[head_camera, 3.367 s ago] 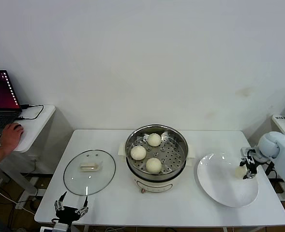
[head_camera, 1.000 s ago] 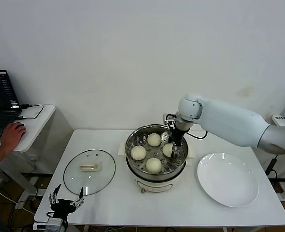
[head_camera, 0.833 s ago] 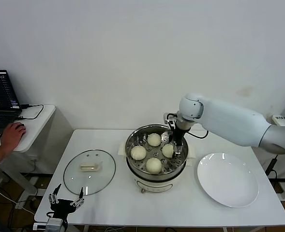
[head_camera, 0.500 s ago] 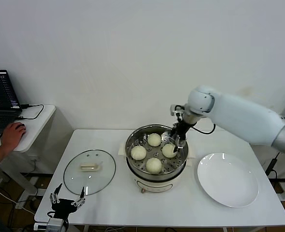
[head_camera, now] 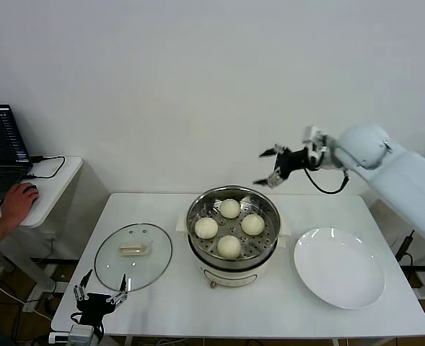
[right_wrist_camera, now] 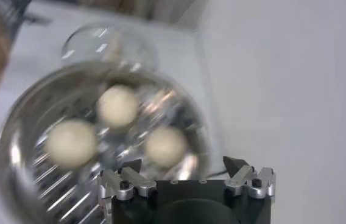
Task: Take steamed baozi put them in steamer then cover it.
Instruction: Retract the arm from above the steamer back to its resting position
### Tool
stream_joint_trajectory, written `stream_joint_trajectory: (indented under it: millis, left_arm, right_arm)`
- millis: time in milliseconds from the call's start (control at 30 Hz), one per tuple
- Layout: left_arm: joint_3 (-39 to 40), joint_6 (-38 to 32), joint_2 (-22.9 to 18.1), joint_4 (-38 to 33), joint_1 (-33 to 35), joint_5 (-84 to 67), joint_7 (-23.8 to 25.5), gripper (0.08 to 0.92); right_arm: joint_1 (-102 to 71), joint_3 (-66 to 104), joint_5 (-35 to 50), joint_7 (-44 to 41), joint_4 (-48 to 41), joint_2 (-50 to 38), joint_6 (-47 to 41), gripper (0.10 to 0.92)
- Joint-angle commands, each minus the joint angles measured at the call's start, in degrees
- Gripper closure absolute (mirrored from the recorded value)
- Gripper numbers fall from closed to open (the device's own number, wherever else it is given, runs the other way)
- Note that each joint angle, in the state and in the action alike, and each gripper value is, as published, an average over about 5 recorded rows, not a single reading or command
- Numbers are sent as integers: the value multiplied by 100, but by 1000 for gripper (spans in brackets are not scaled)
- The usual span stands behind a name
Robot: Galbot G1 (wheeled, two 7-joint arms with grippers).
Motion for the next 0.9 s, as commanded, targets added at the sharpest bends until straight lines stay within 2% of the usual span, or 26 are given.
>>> stream_joint_trajectory:
  millis: [33,200,500,700,900]
  left_arm:
    - [48,-195,48,-17,-2,73,-86,177]
    - [68,-255,64,-19,-124,131,-94,177]
    - [105,-254,227,81,-375,457,-119,177]
    - [164,-355,419,264,-563,1132,-244,177]
    - [371,-606,617,668,-880,3063,-703,177]
  right_arm:
    - [-4322,4592,630,2378,1342,-168,809,203]
    - [-6082,5875,404,3001,1744,924,1405,203]
    - [-8034,6957,420,3249,2230,2658,2145,203]
    - [-8596,7134,517,3347,2326,3008,2249,202]
    - [-8687,7166,503,3389,2216,3063,2263,203]
